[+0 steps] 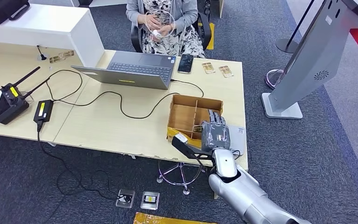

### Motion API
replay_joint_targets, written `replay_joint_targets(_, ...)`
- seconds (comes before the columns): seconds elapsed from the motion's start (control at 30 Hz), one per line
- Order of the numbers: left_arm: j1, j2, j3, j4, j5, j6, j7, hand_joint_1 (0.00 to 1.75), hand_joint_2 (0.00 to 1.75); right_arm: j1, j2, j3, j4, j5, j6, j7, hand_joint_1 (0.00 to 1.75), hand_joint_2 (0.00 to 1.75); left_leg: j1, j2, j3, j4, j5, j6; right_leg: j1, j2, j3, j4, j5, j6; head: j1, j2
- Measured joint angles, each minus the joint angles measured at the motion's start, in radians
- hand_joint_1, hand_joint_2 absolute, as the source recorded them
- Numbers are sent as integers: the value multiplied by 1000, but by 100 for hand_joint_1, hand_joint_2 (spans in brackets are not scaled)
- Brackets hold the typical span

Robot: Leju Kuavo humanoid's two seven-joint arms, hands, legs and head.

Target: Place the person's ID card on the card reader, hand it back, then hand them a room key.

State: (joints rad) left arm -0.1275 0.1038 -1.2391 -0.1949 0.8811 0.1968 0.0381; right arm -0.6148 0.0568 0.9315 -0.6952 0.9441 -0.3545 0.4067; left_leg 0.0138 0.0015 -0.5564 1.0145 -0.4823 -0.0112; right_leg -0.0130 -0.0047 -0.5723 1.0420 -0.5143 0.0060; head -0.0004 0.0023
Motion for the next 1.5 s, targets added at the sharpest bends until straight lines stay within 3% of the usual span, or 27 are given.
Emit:
replay_joint_targets(0.23, 0, 0, 0, 0, -4, 1, 0, 0, 0, -48, -12, -8, -60, 65, 15, 41, 175, 175, 0, 0, 0, 0, 0, 0, 0, 1, 0, 0, 1, 0, 0, 0)
replay_joint_targets(0.83, 0, 0, 0, 0, -5, 3, -8, 0, 0, -101, -32, -33, -131, 97, 12, 30, 175, 175, 0, 0, -1, 0, 0, 0, 0, 1, -1, 0, 1, 0, 0, 0)
replay_joint_targets(1.2, 0, 0, 0, 0, -28, 4, -13, 0, 0, -153, -33, -45, -117, 96, -84, -11, 175, 175, 0, 0, -1, 0, 0, 0, 0, 0, -1, 0, 1, 0, 0, 0)
replay_joint_targets(1.5, 0, 0, 0, 0, -41, -2, -21, 0, 0, -192, -35, -59, -82, 89, -85, 0, 175, 175, 0, 0, -1, 0, 0, 0, 0, 0, -1, 0, 1, 0, 0, 0)
